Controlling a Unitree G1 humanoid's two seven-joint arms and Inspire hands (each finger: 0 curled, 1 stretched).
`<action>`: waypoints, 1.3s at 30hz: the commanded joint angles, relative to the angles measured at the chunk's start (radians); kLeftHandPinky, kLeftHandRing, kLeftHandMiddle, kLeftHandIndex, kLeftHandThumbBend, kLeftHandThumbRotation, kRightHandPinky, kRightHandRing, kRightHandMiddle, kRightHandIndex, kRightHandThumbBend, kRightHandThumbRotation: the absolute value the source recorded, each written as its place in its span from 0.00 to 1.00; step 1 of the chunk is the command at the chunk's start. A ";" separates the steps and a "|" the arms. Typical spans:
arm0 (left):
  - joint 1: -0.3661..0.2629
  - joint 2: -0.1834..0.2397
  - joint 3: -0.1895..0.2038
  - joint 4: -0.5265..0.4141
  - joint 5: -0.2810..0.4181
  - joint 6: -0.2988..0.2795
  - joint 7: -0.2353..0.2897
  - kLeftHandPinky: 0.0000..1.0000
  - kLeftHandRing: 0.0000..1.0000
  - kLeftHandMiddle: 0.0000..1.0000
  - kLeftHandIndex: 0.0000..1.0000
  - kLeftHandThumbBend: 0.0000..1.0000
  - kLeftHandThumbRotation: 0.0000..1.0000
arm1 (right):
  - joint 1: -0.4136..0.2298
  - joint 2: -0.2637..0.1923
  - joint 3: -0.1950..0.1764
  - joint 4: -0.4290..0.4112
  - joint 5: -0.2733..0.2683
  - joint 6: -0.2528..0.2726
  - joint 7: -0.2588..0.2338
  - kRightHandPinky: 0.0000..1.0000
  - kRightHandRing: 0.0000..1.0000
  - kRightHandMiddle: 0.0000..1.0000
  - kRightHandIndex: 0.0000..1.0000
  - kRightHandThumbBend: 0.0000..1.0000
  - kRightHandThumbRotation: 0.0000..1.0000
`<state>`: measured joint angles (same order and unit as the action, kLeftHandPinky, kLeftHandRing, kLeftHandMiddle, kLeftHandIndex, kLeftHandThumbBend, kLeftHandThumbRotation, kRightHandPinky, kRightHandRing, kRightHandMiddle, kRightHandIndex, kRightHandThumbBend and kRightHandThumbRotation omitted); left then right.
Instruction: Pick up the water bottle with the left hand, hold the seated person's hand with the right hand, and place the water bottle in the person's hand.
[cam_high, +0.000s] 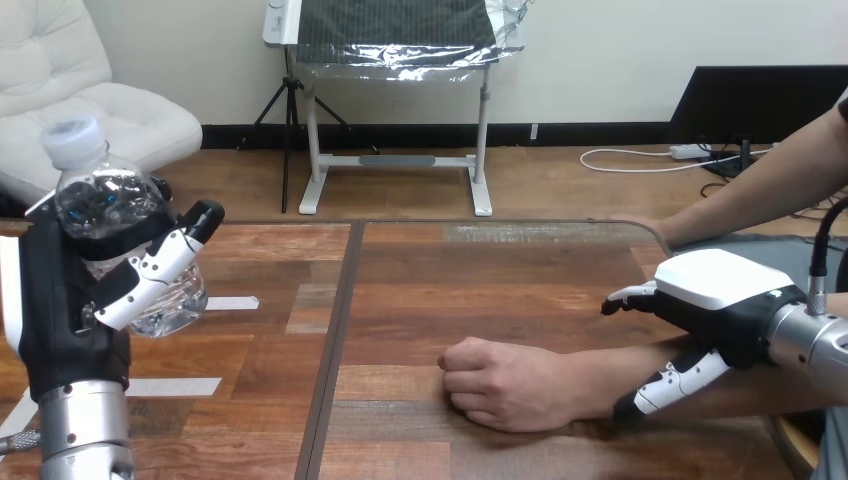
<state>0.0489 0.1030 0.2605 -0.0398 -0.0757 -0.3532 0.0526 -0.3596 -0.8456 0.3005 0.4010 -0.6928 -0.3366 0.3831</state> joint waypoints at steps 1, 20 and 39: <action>-0.082 0.025 0.014 -0.028 -0.010 -0.035 -0.001 0.23 0.28 0.33 0.40 0.56 0.00 | 0.092 0.059 0.044 0.049 0.015 0.039 0.033 0.79 0.88 0.88 0.88 1.00 0.68; -0.091 0.015 0.028 -0.075 -0.070 -0.021 -0.015 0.22 0.28 0.33 0.39 0.52 0.00 | 0.149 0.071 0.056 -0.030 0.067 0.155 0.142 0.94 0.97 0.97 0.97 1.00 0.72; -0.106 0.039 0.041 -0.063 -0.091 -0.054 -0.046 0.21 0.26 0.32 0.39 0.50 0.00 | 0.202 0.081 0.037 -0.083 0.133 0.245 0.201 0.95 0.99 1.00 1.00 1.00 0.66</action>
<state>0.0373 0.1059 0.2966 -0.0456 -0.1856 -0.3700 0.0087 -0.2948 -0.8257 0.2759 0.2590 -0.5799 -0.1435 0.5338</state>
